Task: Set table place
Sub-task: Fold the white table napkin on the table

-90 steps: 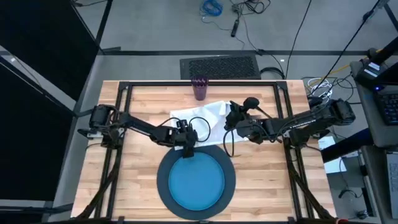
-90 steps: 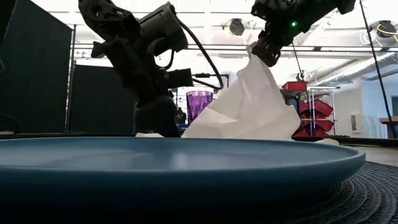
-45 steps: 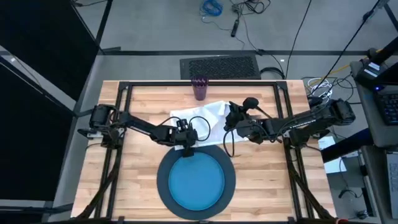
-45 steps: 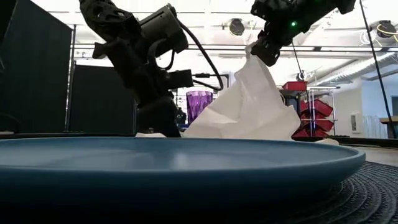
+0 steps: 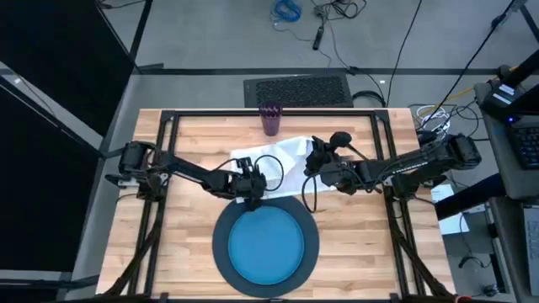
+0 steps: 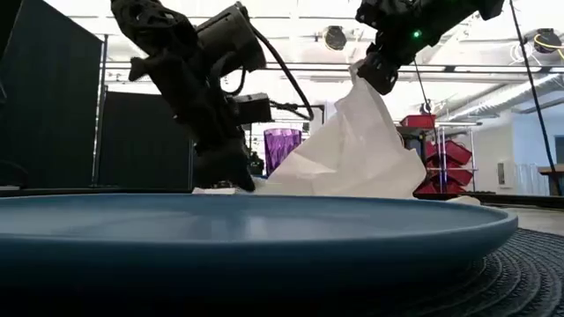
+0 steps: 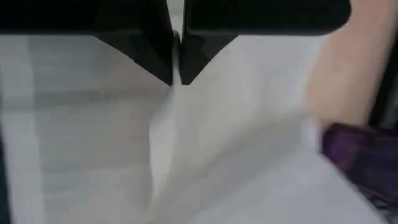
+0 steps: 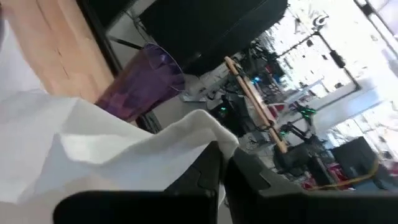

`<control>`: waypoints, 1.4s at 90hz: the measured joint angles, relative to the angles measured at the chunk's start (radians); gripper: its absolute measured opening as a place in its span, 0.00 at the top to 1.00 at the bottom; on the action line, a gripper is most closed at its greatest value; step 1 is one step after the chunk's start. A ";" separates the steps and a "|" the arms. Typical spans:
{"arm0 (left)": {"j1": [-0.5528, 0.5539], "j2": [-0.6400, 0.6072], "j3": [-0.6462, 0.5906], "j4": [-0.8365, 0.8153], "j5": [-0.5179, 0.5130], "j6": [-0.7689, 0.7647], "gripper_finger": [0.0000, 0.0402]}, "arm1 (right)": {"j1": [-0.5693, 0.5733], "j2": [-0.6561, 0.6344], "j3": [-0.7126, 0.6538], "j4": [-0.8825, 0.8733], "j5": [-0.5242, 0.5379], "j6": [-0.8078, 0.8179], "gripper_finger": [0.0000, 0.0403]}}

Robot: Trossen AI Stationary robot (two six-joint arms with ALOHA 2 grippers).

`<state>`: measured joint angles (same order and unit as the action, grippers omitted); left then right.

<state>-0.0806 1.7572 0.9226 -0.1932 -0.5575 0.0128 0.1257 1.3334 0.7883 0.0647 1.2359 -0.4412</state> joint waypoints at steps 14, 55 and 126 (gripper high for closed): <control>-0.001 -0.082 0.000 -0.144 -0.090 -0.033 1.00 | 0.000 0.000 0.000 -0.025 0.023 0.000 1.00; 0.028 -0.281 0.000 -0.404 -0.219 -0.086 1.00 | -0.114 -0.034 0.000 -0.070 -0.057 -0.059 1.00; -0.060 -0.668 -0.070 -0.293 -0.307 -0.038 1.00 | -0.011 -0.108 0.117 0.169 -0.221 -0.148 1.00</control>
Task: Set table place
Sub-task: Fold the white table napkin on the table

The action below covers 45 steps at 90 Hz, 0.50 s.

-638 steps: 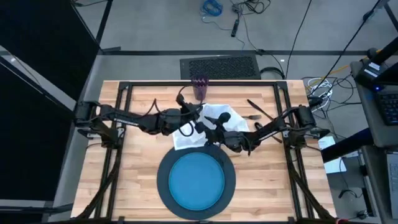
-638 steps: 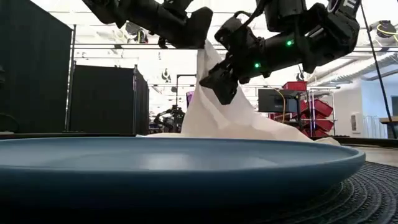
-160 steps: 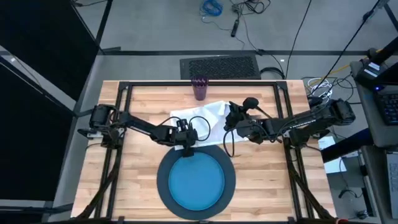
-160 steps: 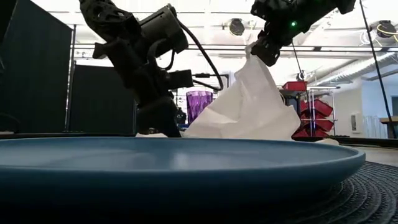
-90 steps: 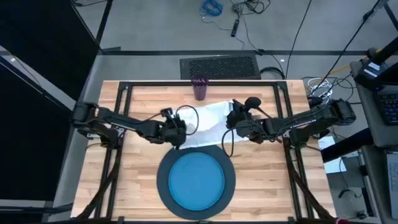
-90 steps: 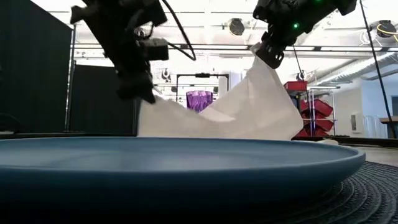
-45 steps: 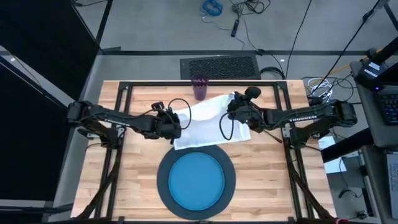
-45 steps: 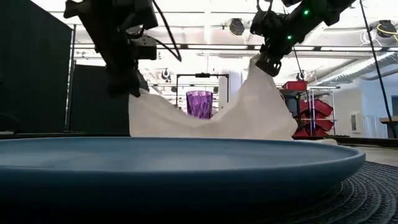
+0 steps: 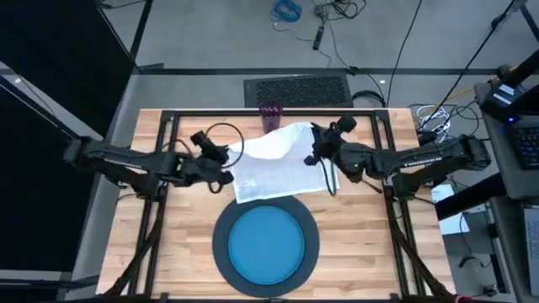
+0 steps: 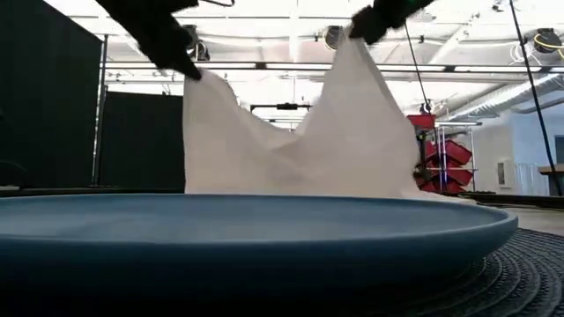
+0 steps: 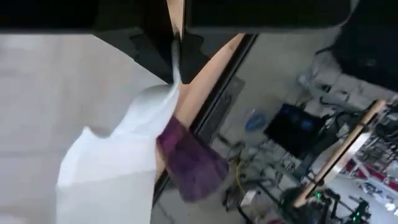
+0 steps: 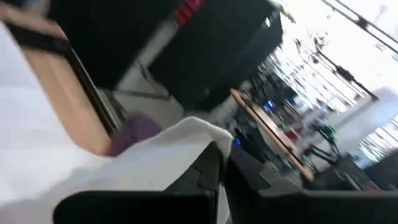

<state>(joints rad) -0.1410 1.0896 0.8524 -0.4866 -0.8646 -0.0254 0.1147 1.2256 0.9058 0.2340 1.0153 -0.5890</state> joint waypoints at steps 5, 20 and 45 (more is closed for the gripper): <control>-0.022 -0.030 0.002 0.028 0.003 0.016 1.00 | 0.033 0.012 0.049 -0.001 -0.004 -0.007 1.00; -0.098 -0.110 0.054 0.059 -0.004 0.089 1.00 | 0.081 0.046 0.207 -0.043 -0.061 -0.027 1.00; -0.191 -0.220 0.274 -0.016 -0.059 0.225 1.00 | 0.079 0.065 0.512 -0.235 -0.101 -0.057 1.00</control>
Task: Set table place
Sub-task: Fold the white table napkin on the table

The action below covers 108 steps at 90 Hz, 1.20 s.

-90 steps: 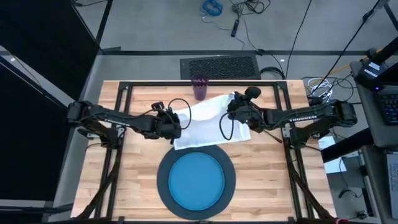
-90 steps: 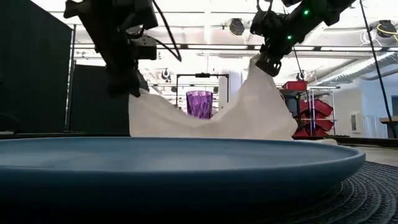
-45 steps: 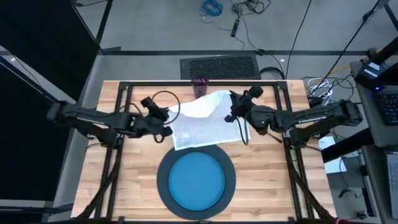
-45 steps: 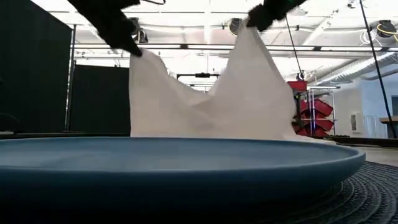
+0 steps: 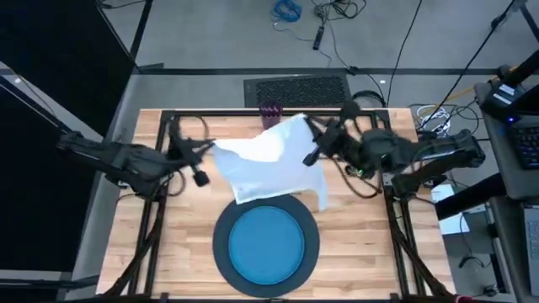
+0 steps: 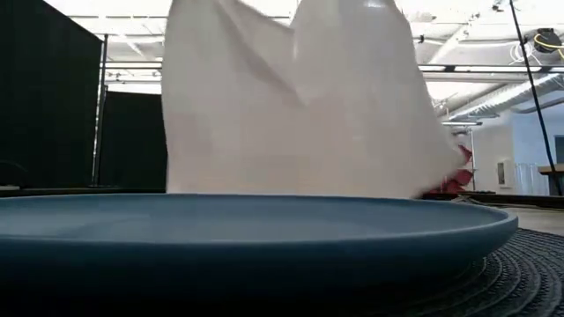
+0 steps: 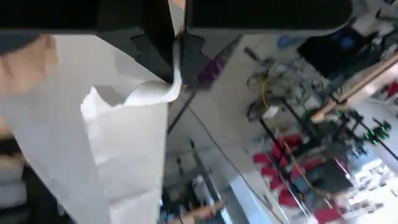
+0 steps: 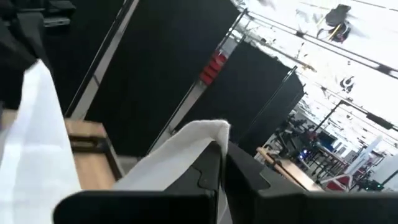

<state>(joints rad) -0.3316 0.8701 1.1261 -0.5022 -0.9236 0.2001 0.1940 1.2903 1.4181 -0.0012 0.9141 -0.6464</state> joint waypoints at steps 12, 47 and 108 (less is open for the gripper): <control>-0.041 -0.010 0.102 -0.078 -0.010 -0.007 1.00 | 0.030 0.000 0.077 -0.079 0.001 0.011 1.00; -0.266 0.038 0.203 -0.115 0.012 -0.088 1.00 | 0.251 0.001 0.130 -0.072 0.135 -0.039 1.00; -0.539 0.126 0.434 -0.263 -0.289 -0.070 1.00 | 0.444 -0.119 0.132 0.027 0.322 -0.137 1.00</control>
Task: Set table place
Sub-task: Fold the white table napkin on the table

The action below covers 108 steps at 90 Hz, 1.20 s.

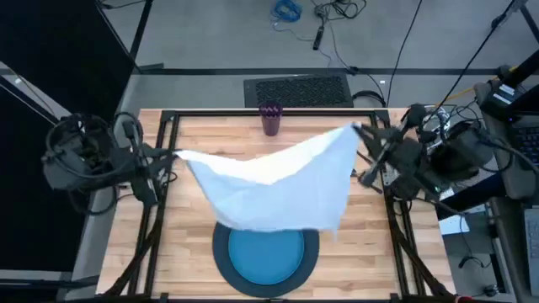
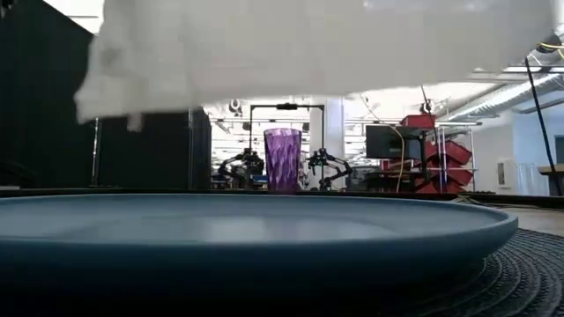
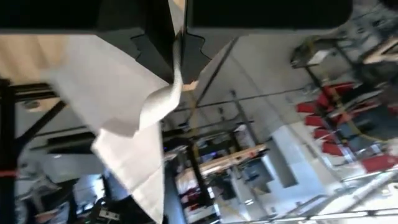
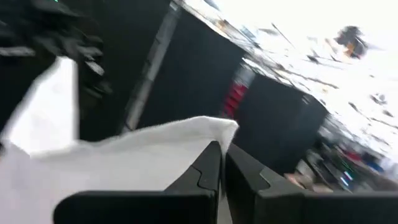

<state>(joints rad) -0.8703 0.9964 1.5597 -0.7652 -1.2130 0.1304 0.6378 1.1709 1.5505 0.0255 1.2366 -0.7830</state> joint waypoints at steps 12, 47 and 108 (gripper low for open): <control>0.034 -0.051 -0.020 -0.238 -0.010 -0.232 1.00 | -0.079 -0.043 0.000 -0.259 -0.013 0.219 1.00; 0.128 -0.137 -0.241 -0.482 -0.037 -0.604 1.00 | -0.410 -0.046 -0.002 -0.862 -0.275 0.788 1.00; 0.530 -0.156 -0.662 -0.094 0.086 -0.331 1.00 | -0.940 -0.033 -0.303 -0.518 -0.908 0.696 1.00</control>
<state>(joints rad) -0.3403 0.8402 0.8977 -0.8595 -1.1269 -0.2010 -0.3023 1.1381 1.2473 -0.4924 0.3290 -0.0869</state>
